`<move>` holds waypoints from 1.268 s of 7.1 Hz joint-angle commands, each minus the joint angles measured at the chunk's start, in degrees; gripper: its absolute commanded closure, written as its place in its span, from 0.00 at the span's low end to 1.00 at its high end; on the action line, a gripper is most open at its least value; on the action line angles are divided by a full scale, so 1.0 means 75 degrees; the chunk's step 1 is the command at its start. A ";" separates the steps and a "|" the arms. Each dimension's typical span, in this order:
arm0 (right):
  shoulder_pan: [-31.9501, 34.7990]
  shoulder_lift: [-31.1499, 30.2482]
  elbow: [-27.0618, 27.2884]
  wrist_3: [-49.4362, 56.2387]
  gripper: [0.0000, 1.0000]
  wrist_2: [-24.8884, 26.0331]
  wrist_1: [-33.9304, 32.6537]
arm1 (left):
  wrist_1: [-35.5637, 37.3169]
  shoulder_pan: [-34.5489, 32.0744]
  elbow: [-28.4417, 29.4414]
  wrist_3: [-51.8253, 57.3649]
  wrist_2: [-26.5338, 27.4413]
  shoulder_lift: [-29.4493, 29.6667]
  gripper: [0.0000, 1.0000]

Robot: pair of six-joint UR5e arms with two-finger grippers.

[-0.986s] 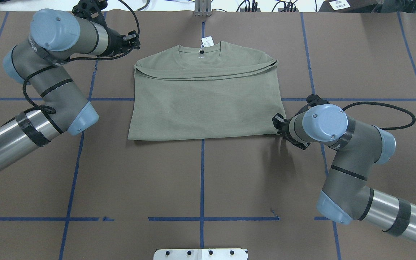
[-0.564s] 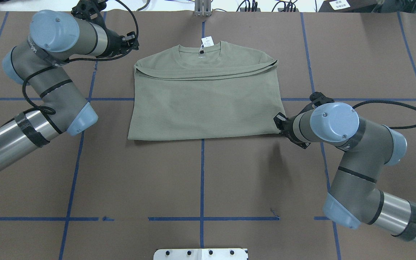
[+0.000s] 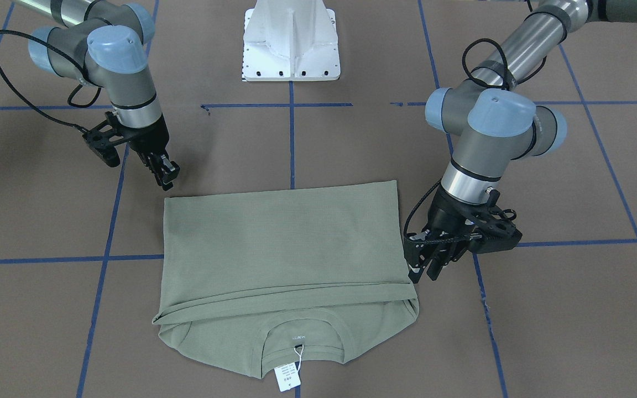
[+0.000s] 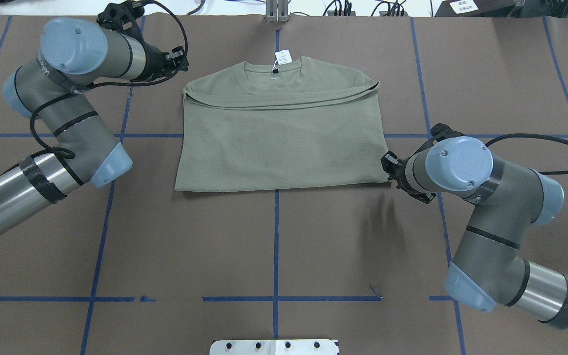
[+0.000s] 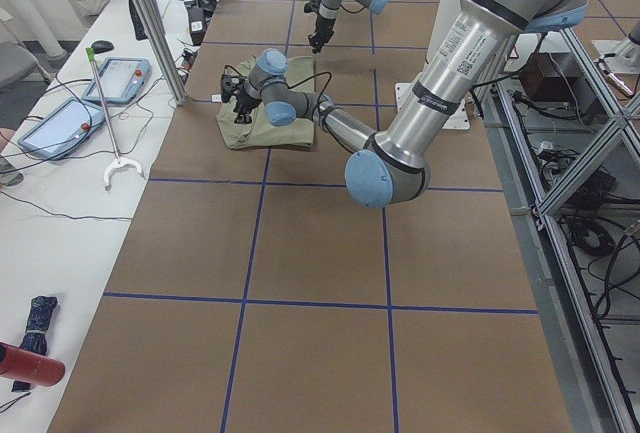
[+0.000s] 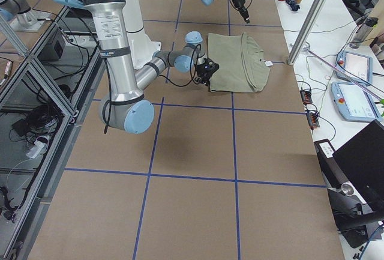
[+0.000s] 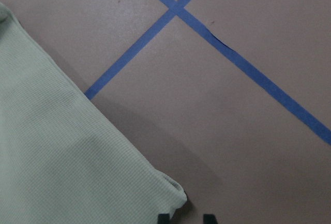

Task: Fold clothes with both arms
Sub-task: 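Lower the right gripper to the shirt corner nearest it and grasp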

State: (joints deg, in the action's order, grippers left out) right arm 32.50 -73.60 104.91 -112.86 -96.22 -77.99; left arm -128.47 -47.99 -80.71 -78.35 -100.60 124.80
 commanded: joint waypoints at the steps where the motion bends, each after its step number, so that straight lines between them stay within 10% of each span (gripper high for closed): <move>1: 0.0108 0.0530 -0.0662 -0.0011 0.36 -0.0037 -0.0007 | 0.0008 0.0012 -0.0020 -0.0041 0.0007 -0.0011 0.53; 4: 0.0237 0.0555 -0.0839 0.0059 0.46 -0.0084 0.0005 | 0.0008 0.0012 -0.0008 -0.0041 0.0007 -0.0011 0.53; 7: 0.0249 0.0532 -0.0827 0.0001 1.00 -0.0201 -0.0007 | 0.0020 0.0024 -0.0008 -0.0053 0.0007 0.0001 0.53; 9: 0.0261 0.0462 -0.0676 0.0001 1.00 -0.0504 -0.0019 | 0.0020 0.0024 -0.0008 -0.0065 0.0007 0.0001 0.53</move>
State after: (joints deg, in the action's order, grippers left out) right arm 34.42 -69.87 99.15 -112.83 -98.43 -78.07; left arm -128.32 -47.81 -80.77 -78.77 -100.55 124.80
